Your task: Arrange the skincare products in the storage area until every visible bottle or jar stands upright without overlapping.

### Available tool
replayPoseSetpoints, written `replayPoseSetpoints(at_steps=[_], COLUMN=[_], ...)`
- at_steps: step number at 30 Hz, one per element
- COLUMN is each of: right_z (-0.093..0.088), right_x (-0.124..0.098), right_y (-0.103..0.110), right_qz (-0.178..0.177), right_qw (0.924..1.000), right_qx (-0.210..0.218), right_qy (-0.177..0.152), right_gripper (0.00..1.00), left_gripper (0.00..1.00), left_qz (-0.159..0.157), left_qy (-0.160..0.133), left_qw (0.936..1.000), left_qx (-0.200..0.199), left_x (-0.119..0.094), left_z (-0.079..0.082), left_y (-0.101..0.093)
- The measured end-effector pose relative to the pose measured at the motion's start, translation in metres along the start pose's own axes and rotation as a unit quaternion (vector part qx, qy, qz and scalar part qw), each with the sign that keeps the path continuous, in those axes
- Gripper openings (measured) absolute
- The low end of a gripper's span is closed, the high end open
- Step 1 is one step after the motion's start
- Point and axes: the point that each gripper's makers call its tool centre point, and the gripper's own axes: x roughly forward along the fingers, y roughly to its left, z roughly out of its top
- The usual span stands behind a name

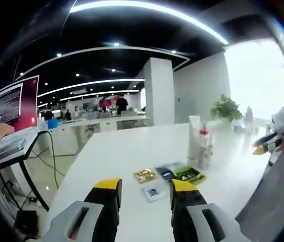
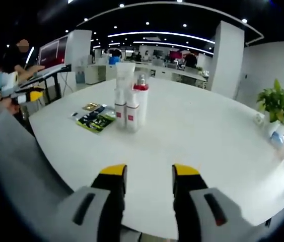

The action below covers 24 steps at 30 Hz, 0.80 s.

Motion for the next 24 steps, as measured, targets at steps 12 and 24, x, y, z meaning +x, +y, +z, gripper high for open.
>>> replayPoseSetpoints(at_steps=[12, 24], right_z=[-0.0003, 0.0007], right_x=[0.0002, -0.0011], right_y=[0.0013, 0.0074], right_qz=[0.003, 0.001], right_qw=[1.0, 1.0], right_qx=[0.005, 0.005], right_qy=[-0.001, 0.004], right_gripper=[0.37, 0.37], left_gripper=[0.39, 0.39], left_qz=[0.004, 0.004], left_qy=[0.012, 0.011], left_qw=[0.9998, 0.9998], left_qx=[0.016, 0.018], left_x=[-0.0005, -0.0013], left_z=[-0.0033, -0.0032], left_y=[0.0009, 0.0012])
